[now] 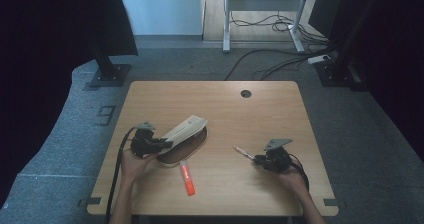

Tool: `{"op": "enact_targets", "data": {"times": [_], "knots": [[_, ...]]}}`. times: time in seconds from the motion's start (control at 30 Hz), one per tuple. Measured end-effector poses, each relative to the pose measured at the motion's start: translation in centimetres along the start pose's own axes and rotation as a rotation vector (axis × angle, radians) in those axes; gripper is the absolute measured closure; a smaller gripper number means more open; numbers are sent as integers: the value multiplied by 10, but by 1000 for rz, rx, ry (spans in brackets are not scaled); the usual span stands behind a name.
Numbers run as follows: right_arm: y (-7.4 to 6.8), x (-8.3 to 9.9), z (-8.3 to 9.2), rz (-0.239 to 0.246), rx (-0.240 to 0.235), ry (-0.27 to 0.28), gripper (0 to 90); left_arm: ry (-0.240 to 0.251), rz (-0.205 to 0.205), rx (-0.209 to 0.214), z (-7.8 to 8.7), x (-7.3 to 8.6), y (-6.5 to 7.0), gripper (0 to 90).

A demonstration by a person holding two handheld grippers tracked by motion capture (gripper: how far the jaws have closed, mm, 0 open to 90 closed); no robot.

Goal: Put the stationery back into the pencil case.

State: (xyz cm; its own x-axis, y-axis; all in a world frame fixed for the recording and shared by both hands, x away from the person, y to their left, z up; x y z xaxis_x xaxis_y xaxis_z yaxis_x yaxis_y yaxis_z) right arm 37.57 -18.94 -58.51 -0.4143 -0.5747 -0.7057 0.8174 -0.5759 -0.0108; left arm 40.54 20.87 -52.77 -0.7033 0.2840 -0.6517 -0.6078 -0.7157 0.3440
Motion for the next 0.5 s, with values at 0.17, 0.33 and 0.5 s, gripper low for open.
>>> {"op": "enact_targets", "data": {"times": [0.17, 0.33, 0.5], "knots": [[0, -2, 2, -5, -1, 21, 785, 4, 0, -1, 0, 0, 0, 748], [-1, -10, 9, -4, 4, 52, 786, 5, 0, -2, 0, 0, 0, 749], [-2, -18, 15, 2, 5, 77, 786, 8, 0, -3, 1, -1, 0, 750]]}}
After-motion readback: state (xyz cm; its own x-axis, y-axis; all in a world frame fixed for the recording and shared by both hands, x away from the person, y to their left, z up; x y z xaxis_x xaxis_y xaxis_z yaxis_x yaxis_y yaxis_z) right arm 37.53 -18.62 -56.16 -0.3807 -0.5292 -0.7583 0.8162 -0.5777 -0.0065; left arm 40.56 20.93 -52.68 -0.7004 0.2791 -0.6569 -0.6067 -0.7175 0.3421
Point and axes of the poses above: each handheld gripper's, and its own axes: z roughly backward along the jaws, x roughly out of its underside, y roughly to its right, the point moved 6 cm from there along -z, roughly forward along the jaws, and after that the axes turned 6 degrees about z, right-handed, at the moved point
